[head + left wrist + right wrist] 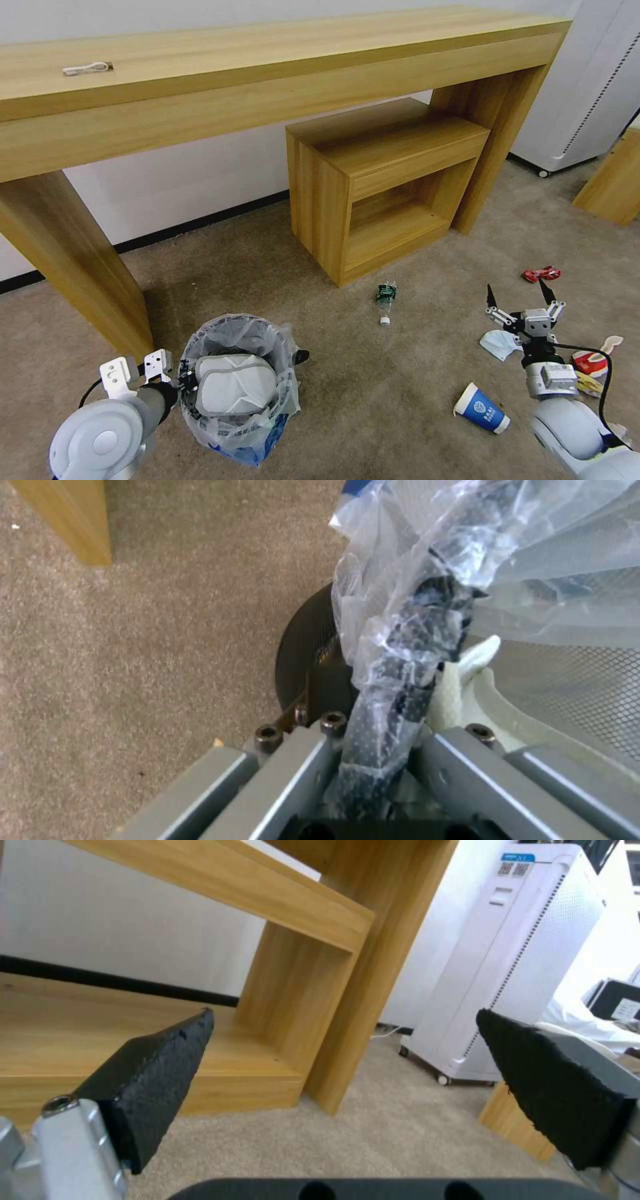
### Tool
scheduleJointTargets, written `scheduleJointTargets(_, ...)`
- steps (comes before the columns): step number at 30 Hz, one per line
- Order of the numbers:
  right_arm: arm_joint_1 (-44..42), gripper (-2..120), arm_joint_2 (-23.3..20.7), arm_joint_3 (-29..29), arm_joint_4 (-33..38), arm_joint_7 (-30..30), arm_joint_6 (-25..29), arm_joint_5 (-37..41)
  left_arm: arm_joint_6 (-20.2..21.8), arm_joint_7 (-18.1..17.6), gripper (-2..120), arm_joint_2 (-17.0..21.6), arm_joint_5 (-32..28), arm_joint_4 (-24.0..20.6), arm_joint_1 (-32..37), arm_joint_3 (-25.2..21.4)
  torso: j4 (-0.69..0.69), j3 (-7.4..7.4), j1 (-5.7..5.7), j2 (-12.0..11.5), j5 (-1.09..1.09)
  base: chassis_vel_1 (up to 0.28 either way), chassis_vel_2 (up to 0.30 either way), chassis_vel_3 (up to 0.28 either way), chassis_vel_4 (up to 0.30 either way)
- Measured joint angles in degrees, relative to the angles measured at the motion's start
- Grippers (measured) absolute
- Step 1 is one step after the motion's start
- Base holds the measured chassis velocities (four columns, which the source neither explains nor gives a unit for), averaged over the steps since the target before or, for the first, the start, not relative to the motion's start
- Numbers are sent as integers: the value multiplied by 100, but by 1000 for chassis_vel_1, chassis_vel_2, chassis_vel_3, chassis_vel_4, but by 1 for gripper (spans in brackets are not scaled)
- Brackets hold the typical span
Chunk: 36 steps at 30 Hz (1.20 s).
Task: Pick up the trash bin and place the garbage on the floor into it.
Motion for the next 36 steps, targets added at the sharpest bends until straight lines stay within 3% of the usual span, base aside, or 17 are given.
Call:
scheduleJointTargets(13,46,100,12,-37,-54,-4,47,-62,-1,8,0,-13,11,0,7,0,0,0,0,0,0,-27,43,32,-27)
scheduleJointTargets(23,54,100,-12,-80,-165,-157,377,-202,-9,11,0,4,13,16,-3,6,1,1,0,0,1,-38,40,36,-31)
scheduleJointTargets(30,-412,100,-581,156,66,-717,357,-41,-10,9,0,49,0,59,-5,-8,0,0,0,0,0,0,0,0,0)
scheduleJointTargets(32,-811,100,-1012,333,135,-1040,481,38,-14,10,0,53,-4,104,-31,-8,0,0,1,0,1,0,0,0,0)
scheduleJointTargets(36,-1105,100,-1256,472,126,-1115,580,73,-19,24,0,60,-3,148,-46,-8,0,0,0,0,-1,0,0,0,0)
